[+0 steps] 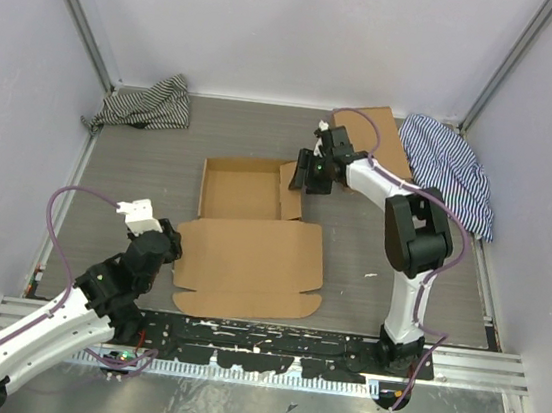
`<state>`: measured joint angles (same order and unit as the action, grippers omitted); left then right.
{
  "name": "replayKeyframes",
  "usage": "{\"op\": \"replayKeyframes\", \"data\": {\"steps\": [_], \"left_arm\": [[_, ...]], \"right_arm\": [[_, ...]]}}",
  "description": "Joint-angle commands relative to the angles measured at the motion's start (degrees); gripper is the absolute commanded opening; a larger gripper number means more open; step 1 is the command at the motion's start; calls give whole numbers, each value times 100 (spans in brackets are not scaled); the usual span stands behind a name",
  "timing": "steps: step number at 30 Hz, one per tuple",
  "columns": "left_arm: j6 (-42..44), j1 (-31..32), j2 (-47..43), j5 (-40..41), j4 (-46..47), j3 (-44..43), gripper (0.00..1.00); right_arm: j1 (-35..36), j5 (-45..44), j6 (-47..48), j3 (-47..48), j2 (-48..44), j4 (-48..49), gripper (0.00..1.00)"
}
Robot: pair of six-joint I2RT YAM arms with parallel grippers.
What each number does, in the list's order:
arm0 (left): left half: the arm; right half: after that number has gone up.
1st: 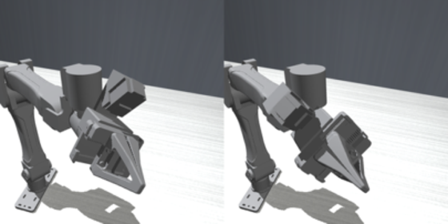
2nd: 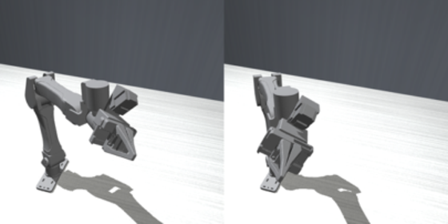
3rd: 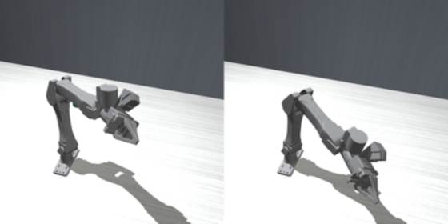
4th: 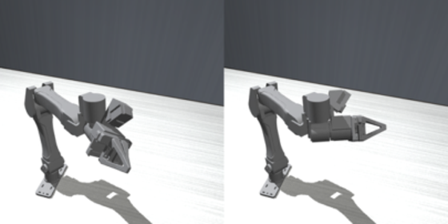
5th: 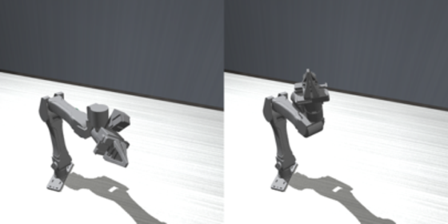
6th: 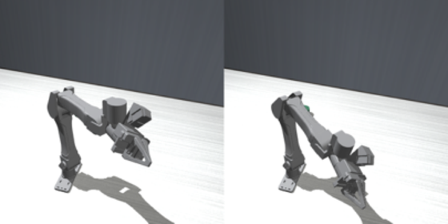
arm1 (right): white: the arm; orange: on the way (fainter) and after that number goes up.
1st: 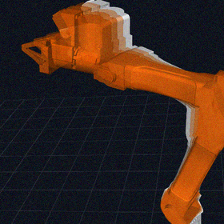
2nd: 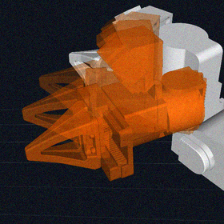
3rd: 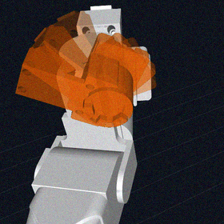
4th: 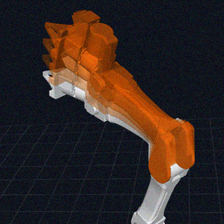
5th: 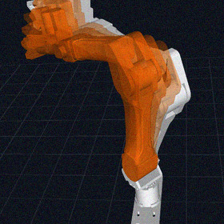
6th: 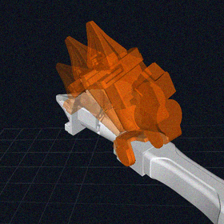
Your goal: Fold the paper box
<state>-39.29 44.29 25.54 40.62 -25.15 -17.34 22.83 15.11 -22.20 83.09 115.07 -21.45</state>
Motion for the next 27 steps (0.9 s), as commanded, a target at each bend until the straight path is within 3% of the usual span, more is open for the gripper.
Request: {"op": "replayKeyframes", "data": {"steps": [1,3,10,15,25,27], "left_arm": [[-44,16,-37,42,133,47,50],[-37,13,-29,35,133,47,50],[-35,15,-9,27,137,39,50],[-26,16,-8,25,146,38,50],[-18,16,-22,11,150,47,50],[-18,10,-15,3,150,47,50]], "right_arm": [[171,-457,243,-43,-390,-7,59],[278,-809,346,21,-302,-135,56],[660,-2030,567,315,78,-697,23],[875,-3019,591,310,33,-967,14],[1307,-4742,609,454,270,-1416,10],[1312,-4670,607,467,307,-1384,19]]}}
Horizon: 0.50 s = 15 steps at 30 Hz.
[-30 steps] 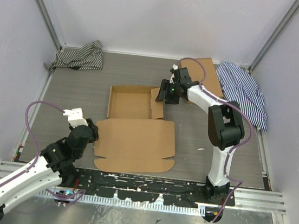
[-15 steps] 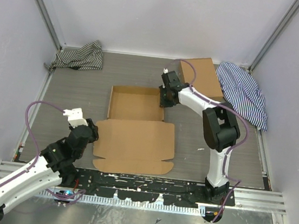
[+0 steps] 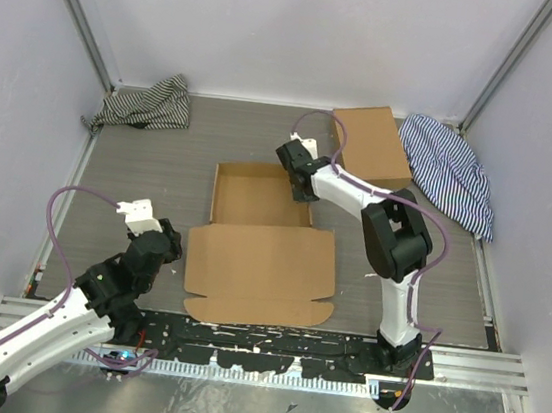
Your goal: Fold the paper box
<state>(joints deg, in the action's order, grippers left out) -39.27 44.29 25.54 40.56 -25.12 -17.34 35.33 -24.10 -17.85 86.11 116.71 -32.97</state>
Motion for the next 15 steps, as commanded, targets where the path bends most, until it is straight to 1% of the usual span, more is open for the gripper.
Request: {"op": "replayKeyframes", "data": {"steps": [1,4,6,9,10,11,14,15], "left_arm": [[-20,9,-15,13,148,51,50],[-19,13,-9,12,148,49,50],[-18,18,-12,11,148,47,50],[-11,13,-23,1,148,47,50],[-11,11,-18,-3,148,47,50],[-11,17,-21,-8,148,51,50],[-11,12,-16,-6,150,47,50],[-11,17,-16,0,156,49,50]], "right_arm": [[59,-697,161,161,157,-190,26],[24,-366,123,224,205,-58,43],[-18,-247,85,317,269,-26,45],[-35,-166,80,465,381,-25,44],[-36,-162,80,494,401,-25,42],[-33,-164,87,511,426,-31,37],[-40,-213,82,491,460,-34,8],[-35,-227,81,457,467,-17,5]]}}
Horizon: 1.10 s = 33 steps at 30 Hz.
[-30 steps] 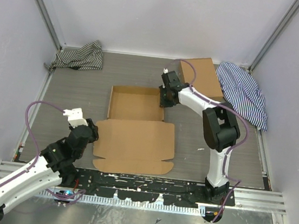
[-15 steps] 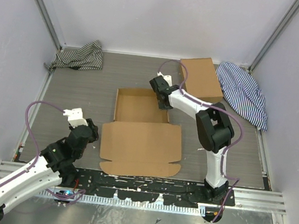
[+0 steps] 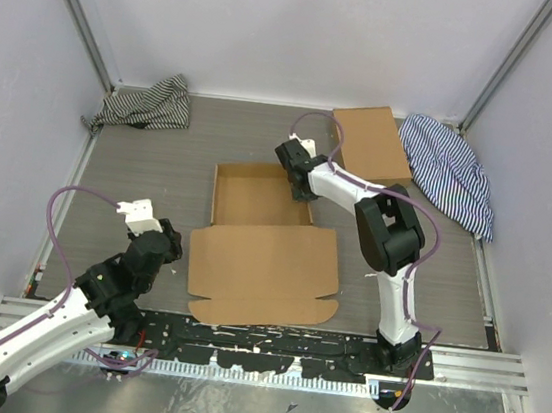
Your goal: Fold the paper box
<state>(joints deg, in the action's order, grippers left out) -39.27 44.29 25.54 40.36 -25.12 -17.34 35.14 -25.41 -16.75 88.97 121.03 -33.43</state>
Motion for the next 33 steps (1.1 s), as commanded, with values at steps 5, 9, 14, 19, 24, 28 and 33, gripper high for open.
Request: {"op": "replayKeyframes", "data": {"steps": [5,9,14,19,24,28,33], "left_arm": [[-11,15,-5,23,157,46,50],[-11,12,0,25,153,38,50],[-18,16,-1,33,148,47,50],[-20,10,-4,33,148,40,50],[-20,11,-12,32,141,47,50],[-19,16,-15,27,146,49,50],[-20,10,-15,25,139,48,50]], "right_arm": [[-29,-44,-65,-10,-122,183,17],[-83,27,-186,-70,-385,211,48],[-209,403,-249,-343,-869,296,52],[-501,1385,-268,-551,-1064,412,12],[-639,2228,-708,-676,-1134,487,1],[-639,2494,-1382,-1073,-1470,796,1],[-604,3050,-1937,-1387,-1734,771,25]]}}
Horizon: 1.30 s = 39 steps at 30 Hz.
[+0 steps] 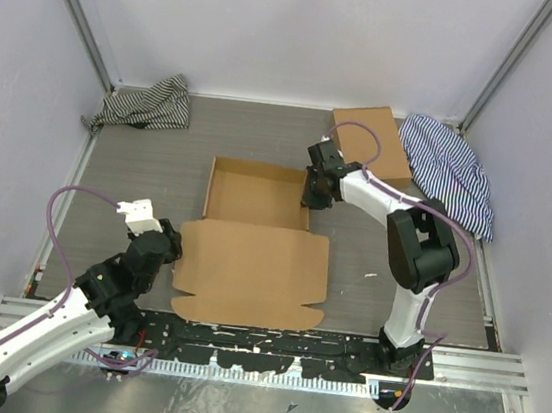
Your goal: Fold the paper box
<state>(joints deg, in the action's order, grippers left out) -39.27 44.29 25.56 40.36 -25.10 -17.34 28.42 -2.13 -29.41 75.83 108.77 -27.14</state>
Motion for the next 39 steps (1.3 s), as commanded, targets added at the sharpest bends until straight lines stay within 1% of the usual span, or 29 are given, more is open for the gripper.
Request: {"op": "replayKeyframes", "data": {"steps": [1,2,5,6,7,10,11,15,17,19,21,24,28,30,33,36,39], "left_arm": [[-20,13,-21,27,137,47,50],[-20,15,-22,29,141,47,50],[-20,16,-22,33,135,48,50],[-24,15,-25,31,130,47,50],[-28,13,-37,33,129,47,50],[-28,12,-58,33,128,51,50],[-28,17,-56,28,126,55,50],[-27,14,-56,21,137,56,50],[-20,14,-42,8,145,53,50],[-20,12,-25,7,146,47,50],[-20,9,-12,9,146,42,50],[-20,16,-19,15,142,47,50],[-20,14,-26,23,146,48,50],[-28,15,-18,29,146,47,50],[-28,10,-7,33,138,41,50],[-37,14,-3,33,129,38,50],[-37,12,-15,29,128,47,50]], "right_arm": [[103,720,-591,-96,-584,85,38],[143,685,-458,-117,-675,45,47],[189,299,336,-104,-1062,-46,63],[190,184,584,-65,-1180,-54,66],[190,107,869,33,-1263,-59,67],[190,152,1717,541,-1294,5,69],[190,332,2019,762,-1202,62,70],[194,984,3146,2013,-325,0,71],[198,1336,3560,2602,188,-32,71],[226,1642,3906,3077,674,-104,71],[250,1890,4195,3364,890,-104,71],[259,2032,4456,3671,1211,-91,72],[367,2293,4866,4636,1861,-873,73],[494,2144,5036,4724,2038,-1016,73],[653,1729,5162,4649,2209,-878,73],[703,1582,5229,4738,2360,-829,73],[721,1633,5284,4806,2490,-816,73]]}}
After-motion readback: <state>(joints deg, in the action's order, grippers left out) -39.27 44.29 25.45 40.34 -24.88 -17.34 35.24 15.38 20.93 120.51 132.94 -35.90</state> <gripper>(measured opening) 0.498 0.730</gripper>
